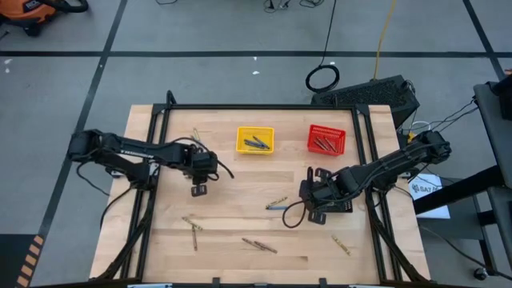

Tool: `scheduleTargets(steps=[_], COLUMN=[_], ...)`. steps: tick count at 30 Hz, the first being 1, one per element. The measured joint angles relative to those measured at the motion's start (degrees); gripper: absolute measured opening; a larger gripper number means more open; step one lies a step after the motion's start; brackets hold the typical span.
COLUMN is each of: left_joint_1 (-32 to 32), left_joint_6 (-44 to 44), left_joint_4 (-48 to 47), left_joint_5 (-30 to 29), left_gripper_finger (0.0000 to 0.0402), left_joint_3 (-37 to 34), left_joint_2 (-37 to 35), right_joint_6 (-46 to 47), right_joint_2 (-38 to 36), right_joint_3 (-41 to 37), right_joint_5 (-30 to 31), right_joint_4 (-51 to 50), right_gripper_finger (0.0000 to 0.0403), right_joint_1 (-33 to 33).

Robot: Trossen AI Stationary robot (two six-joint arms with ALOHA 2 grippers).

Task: Sort crayons
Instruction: Put the brown crayon into the red bin

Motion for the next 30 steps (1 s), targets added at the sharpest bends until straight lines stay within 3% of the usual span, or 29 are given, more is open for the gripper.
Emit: scheduleTargets(steps=[6, 16, 30], left_joint_1=[0.4, 0.3, 0.3], left_joint_6=[-1.0, 2.8, 2.7], left_joint_4=[-3.9, -4.7, -3.5], left_joint_5=[-0.4, -0.3, -0.9], left_gripper_finger=[0.0077, 0.0077, 0.0074], left_joint_3=[0.0, 0.0, 0.4], left_joint_2=[4.6, 5.4, 12.9], right_joint_6=[-0.5, -1.8, -1.7], right_joint_2=[0.0, 0.0, 0.0], right_joint_3=[0.0, 0.0, 0.0], right_joint_5=[0.0, 0.2, 0.1], right_joint_4=[0.9, 1.3, 1.8], right_gripper_finger=[0.0093, 0.0093, 0.0093], right_joint_1=[0.0, 0.0, 0.0])
